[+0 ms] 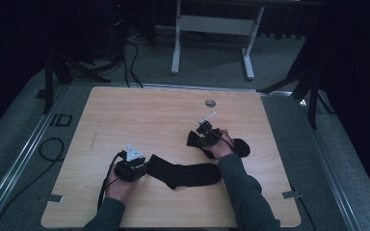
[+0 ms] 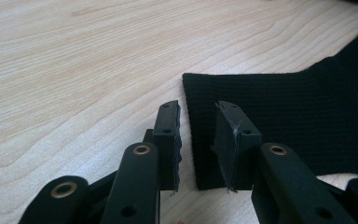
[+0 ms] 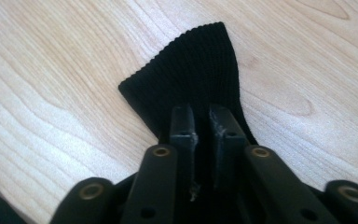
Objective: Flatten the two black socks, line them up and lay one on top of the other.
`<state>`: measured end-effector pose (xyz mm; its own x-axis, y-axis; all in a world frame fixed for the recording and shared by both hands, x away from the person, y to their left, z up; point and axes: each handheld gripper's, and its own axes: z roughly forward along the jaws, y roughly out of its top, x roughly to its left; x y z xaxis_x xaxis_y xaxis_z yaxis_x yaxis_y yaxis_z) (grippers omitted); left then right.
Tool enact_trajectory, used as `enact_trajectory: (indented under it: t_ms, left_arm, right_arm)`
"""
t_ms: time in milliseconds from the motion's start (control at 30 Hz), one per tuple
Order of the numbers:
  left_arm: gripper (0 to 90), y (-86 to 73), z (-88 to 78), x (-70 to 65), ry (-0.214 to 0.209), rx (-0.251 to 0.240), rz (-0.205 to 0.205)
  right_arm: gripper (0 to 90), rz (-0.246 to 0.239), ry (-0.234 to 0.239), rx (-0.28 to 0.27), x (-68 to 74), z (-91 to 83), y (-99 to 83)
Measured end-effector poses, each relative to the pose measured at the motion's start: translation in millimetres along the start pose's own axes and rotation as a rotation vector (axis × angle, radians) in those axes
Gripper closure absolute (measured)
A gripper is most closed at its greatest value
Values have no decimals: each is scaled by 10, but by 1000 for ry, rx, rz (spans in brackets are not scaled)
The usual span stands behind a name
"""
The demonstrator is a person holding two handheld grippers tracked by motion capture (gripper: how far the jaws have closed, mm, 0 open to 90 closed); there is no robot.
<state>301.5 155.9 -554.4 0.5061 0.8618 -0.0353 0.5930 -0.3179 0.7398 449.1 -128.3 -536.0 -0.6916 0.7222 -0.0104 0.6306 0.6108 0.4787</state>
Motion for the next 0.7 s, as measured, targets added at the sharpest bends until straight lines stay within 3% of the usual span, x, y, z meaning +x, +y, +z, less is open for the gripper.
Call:
enact_trajectory:
  t_ms: [100, 267, 433, 700]
  left_arm:
    - [707, 1, -3, 3, 1, 0, -1]
    - [706, 0, -7, 19, 2, -1, -7]
    - [705, 0, -4, 10, 2, -1, -4]
    - [703, 0, -1, 8, 1, 2, -3]
  right_arm:
    - [840, 7, -5, 5, 15, 2, 15]
    - [841, 28, 44, -5, 24, -39, 22]
    - [840, 32, 93, -65, 31, -218, 35]
    - [840, 30, 126, -108, 3, -428, 9]
